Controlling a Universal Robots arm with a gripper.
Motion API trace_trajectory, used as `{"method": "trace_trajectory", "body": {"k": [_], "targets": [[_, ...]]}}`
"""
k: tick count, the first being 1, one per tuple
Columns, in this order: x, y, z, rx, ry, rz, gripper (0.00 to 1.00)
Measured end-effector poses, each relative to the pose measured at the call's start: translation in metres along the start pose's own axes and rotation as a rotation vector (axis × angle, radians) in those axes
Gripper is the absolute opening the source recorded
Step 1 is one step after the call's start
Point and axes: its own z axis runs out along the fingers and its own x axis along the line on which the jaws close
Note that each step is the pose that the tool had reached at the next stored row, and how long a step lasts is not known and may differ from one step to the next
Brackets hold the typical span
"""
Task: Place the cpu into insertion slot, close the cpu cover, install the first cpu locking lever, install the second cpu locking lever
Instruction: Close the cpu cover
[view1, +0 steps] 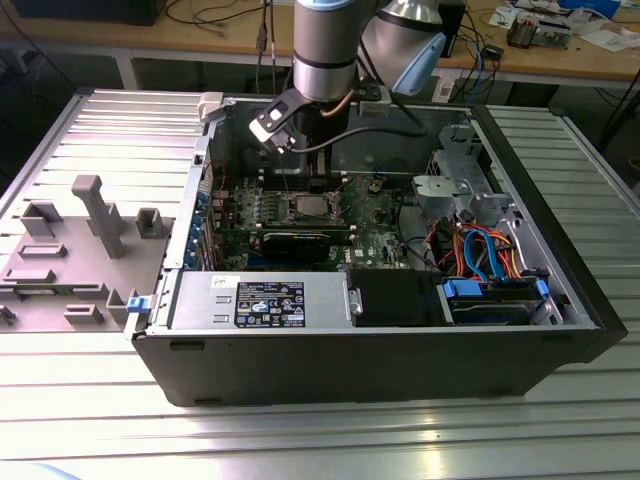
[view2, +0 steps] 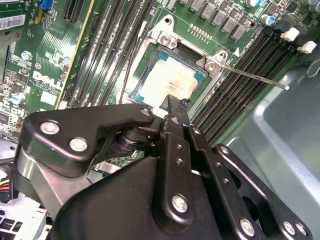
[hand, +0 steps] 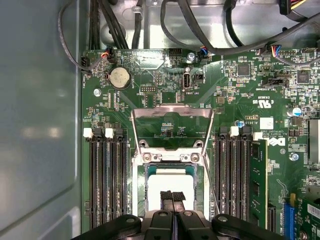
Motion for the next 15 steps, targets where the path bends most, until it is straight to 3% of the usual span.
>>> {"method": "trace_trajectory", "body": {"k": [15], "targets": [[0.0, 0.0004, -0.0009, 0.0031, 0.0, 0.0, 0.11]]}}
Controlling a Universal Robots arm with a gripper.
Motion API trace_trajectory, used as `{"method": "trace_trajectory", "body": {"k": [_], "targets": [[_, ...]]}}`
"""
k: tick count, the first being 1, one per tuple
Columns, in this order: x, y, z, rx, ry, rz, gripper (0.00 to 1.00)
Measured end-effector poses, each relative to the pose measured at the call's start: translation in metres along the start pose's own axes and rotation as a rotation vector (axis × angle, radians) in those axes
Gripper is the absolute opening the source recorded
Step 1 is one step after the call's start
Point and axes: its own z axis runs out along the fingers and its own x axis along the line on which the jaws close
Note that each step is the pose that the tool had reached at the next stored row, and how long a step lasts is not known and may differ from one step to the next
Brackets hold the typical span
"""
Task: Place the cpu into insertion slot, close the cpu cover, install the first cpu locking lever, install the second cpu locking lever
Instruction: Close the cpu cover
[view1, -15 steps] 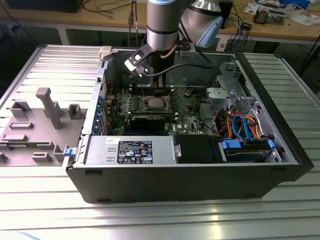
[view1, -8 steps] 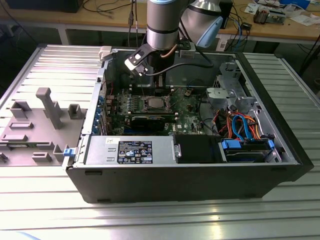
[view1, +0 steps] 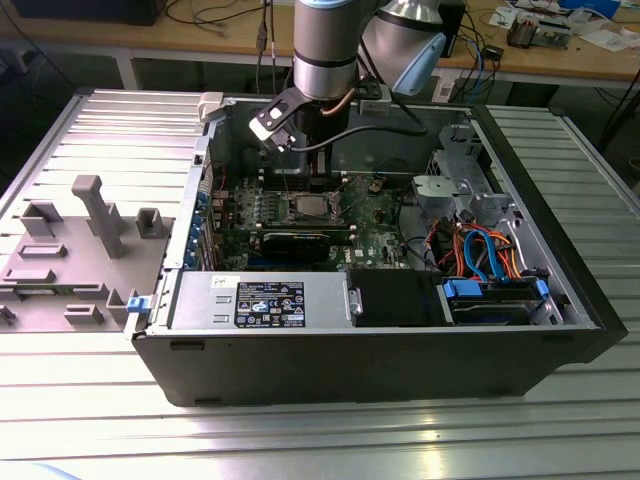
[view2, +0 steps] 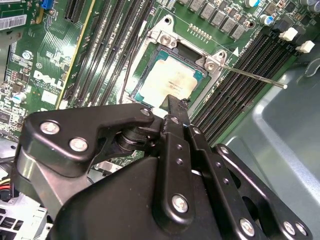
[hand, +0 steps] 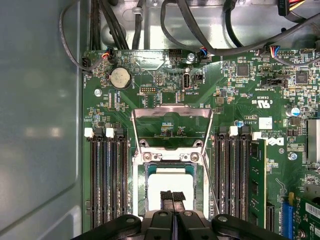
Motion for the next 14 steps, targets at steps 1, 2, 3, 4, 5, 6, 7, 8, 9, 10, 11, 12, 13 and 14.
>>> {"method": "trace_trajectory", "body": {"k": [1, 2, 3, 4, 5, 6, 7, 8, 9, 10, 11, 12, 13, 14], "targets": [[0.0, 0.0004, 0.0, 0.0028, 0.0002, 0.0, 0.11], [0.0001, 0.0009, 0.0001, 0.0065, 0.0003, 0.0, 0.11], [0.0, 0.0014, 0.0, 0.0099, 0.0005, 0.0, 0.11], [0.0001, 0.0019, 0.0, 0.0145, 0.0018, 0.001, 0.11], [0.0, 0.0021, 0.0, 0.0167, 0.0021, 0.001, 0.11], [0.0, 0.0023, 0.0, 0.0186, 0.0027, 0.001, 0.11], [0.0001, 0.0024, 0.0001, 0.0199, 0.0032, 0.001, 0.11], [0.0001, 0.0024, 0.0001, 0.02, 0.0032, 0.001, 0.11], [0.0001, 0.0024, 0.0001, 0.0201, 0.0032, 0.001, 0.11], [0.0001, 0.0024, 0.0, 0.02, 0.0035, 0.001, 0.11], [0.0001, 0.0024, -0.0002, 0.0201, 0.0033, 0.001, 0.11], [0.0001, 0.0024, -0.0004, 0.0201, 0.0033, 0.001, 0.11], [0.0001, 0.0024, -0.0008, 0.0202, 0.0032, 0.001, 0.11], [0.0001, 0.0024, -0.0011, 0.0203, 0.0033, 0.001, 0.11]]}}
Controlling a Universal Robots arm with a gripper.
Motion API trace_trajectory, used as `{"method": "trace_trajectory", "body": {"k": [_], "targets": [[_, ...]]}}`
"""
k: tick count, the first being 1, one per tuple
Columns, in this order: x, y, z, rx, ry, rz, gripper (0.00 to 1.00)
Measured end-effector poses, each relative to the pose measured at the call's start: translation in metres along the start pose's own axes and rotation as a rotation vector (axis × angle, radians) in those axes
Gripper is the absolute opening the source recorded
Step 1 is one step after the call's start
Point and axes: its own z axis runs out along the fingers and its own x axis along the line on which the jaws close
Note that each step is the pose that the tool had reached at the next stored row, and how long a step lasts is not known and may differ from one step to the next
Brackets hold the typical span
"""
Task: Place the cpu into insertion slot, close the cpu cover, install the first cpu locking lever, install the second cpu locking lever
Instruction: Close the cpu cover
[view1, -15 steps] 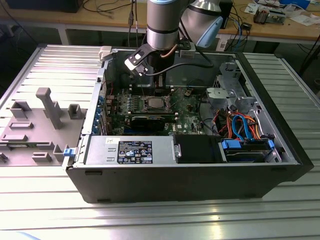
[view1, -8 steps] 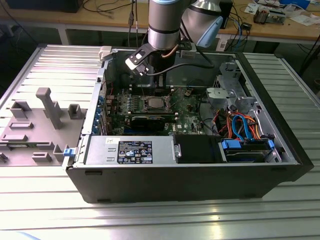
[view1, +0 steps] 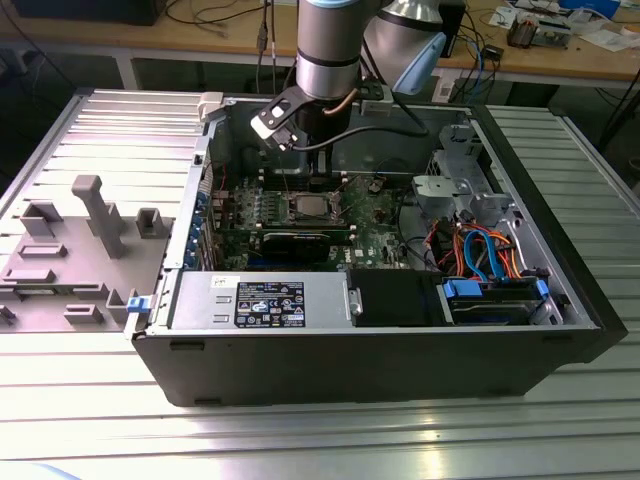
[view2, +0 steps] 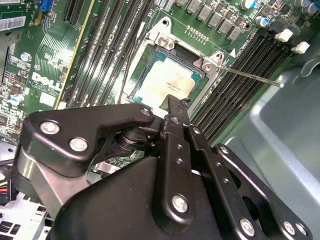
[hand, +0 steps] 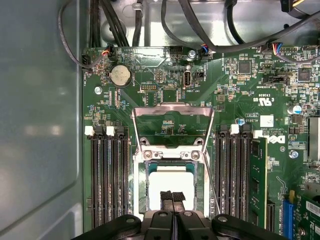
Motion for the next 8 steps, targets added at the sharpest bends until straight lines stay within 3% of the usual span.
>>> {"method": "trace_trajectory", "body": {"k": [8], "targets": [[0.0001, 0.0, -0.0021, 0.0007, 0.0002, 0.0, 0.11]]}}
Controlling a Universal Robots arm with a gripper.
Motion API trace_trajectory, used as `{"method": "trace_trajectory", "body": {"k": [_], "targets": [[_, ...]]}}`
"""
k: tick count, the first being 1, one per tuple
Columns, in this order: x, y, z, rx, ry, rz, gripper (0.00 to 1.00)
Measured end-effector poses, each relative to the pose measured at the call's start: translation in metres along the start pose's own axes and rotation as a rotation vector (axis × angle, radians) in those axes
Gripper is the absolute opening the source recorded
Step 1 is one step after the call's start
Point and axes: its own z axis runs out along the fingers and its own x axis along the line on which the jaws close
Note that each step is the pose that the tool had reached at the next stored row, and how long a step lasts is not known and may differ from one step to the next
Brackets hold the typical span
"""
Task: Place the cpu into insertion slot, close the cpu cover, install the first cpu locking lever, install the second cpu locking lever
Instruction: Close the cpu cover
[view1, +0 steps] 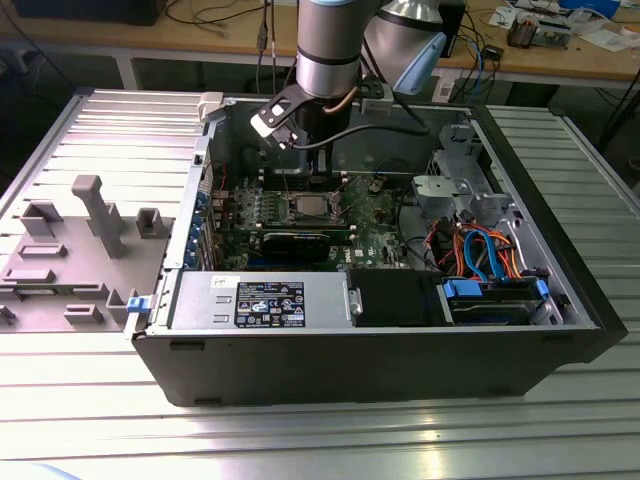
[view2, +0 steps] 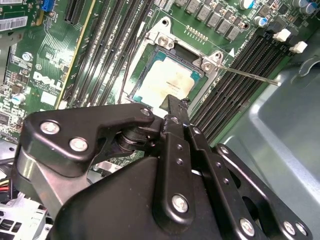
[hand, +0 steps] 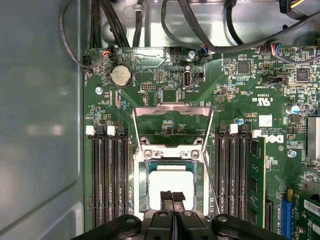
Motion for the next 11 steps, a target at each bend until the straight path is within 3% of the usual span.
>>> {"method": "trace_trajectory", "body": {"k": [11], "targets": [[0.0001, 0.0, -0.0023, 0.0001, -0.0001, 0.0, 0.11]]}}
